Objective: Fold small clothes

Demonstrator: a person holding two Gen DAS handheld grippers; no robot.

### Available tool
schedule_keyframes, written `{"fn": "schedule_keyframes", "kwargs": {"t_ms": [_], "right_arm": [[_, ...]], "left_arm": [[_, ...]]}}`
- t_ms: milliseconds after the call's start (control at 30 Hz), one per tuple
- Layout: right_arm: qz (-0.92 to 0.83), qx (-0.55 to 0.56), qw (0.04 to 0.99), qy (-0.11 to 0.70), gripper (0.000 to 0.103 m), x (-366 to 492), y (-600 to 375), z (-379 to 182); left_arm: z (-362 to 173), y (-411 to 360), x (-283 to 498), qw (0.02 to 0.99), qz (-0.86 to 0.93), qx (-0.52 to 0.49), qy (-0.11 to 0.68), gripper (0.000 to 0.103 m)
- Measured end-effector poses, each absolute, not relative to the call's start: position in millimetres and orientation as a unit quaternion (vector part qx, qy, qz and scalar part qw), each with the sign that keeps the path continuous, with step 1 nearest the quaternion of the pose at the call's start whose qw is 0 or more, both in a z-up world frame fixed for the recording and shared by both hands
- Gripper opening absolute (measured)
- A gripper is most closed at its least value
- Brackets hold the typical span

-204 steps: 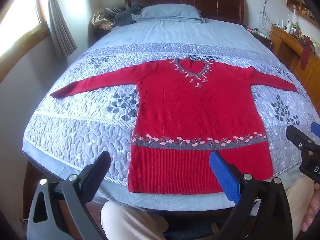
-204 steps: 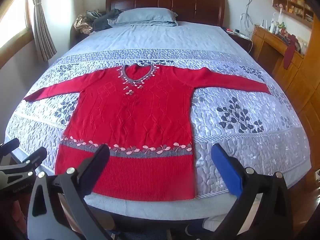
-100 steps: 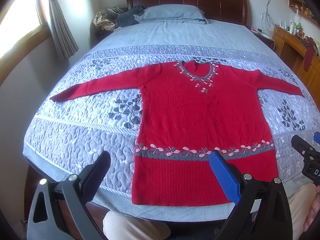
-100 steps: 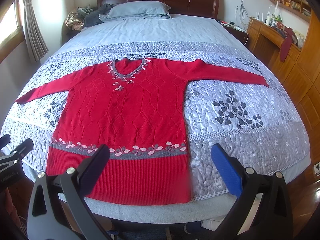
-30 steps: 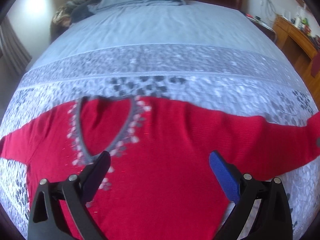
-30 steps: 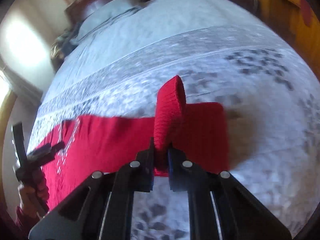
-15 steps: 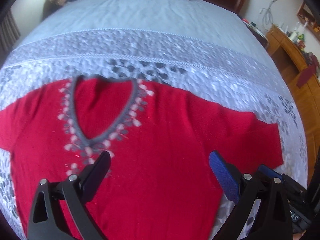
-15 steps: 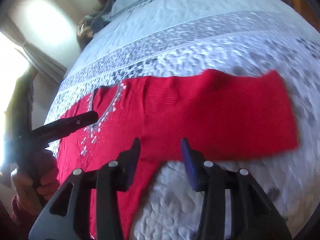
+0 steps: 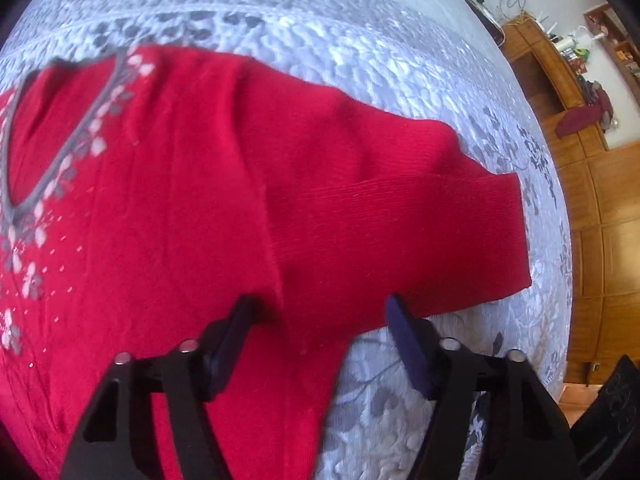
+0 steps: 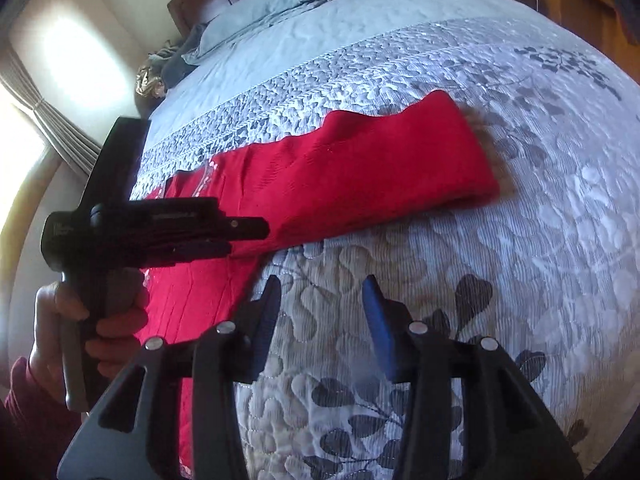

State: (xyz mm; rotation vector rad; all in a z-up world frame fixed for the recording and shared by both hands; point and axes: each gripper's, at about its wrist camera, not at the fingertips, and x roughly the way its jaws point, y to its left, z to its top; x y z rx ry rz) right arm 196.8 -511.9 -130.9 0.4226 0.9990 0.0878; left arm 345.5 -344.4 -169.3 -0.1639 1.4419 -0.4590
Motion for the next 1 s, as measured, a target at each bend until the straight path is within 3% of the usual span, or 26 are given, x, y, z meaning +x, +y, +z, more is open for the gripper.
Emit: {"fn": "schedule_keyframes", "kwargs": {"t_ms": [67,300,633,833,1000], "right_arm": [[0.032,0.202,0.856,0.474,0.044,195.5,-515.8,-133.6],[0.024,0.224,0.854,0.469,0.044,196.2,-528.2,-140.7],[0.019,0.229,0.850,0.474,0.044,198.1,-530.2,-152.9],[0.019,0.211,0.854,0.475,0.044,199.9,-522.0,-155.7],[0.025,0.198,0.854,0.480,0.045,203.8,-513.0,-157.2]], "left_arm": [[-169.7,-351.1,345.5,0.724,-0.207,-0.077,0.654,0.051],[-168.5,-336.5,352.3,0.734,-0.180,-0.098,0.647,0.004],[-98.5,-269.6,355.9,0.798,-0.167,-0.141,0.562,0.003],[-50.6,-159.9,383.2,0.850,-0.078,-0.112,0.508,0.003],[-51.8,-60.7,408.2,0.864,0.030,-0.098,0.494,0.003]]}}
